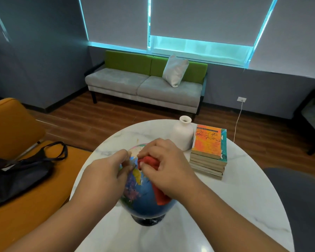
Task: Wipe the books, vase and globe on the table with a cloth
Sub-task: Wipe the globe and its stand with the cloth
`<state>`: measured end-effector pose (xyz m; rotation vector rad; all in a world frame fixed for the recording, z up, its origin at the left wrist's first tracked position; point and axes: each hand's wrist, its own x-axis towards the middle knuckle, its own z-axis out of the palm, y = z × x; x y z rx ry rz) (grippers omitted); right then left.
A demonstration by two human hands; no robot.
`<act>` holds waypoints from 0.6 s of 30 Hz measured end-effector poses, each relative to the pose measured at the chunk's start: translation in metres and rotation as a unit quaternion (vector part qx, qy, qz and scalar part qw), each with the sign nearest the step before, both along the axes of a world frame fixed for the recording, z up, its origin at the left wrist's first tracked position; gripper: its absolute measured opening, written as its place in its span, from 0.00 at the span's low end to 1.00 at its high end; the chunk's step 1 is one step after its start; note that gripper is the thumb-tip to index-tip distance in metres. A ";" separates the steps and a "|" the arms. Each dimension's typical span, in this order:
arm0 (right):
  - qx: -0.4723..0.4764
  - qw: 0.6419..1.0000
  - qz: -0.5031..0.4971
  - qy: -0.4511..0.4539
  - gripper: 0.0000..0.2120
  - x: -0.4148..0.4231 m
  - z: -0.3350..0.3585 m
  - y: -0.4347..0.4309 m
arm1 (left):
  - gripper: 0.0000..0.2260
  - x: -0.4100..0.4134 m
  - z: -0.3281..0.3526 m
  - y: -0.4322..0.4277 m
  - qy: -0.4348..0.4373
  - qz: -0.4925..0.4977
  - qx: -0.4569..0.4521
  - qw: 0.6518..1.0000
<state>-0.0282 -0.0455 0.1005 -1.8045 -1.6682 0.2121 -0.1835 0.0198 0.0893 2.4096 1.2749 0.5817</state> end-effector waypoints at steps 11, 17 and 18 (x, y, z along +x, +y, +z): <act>-0.085 0.877 -0.244 0.406 0.05 0.058 -0.055 -0.021 | 0.08 -0.003 -0.004 0.003 -0.013 0.019 -0.007 1.000; -0.082 0.869 -0.241 0.425 0.05 0.062 -0.062 -0.056 | 0.07 -0.006 0.003 -0.001 0.015 0.008 0.023 1.000; -0.067 0.870 -0.244 0.423 0.04 0.063 -0.057 -0.060 | 0.07 -0.007 0.005 -0.001 0.007 0.000 0.031 0.999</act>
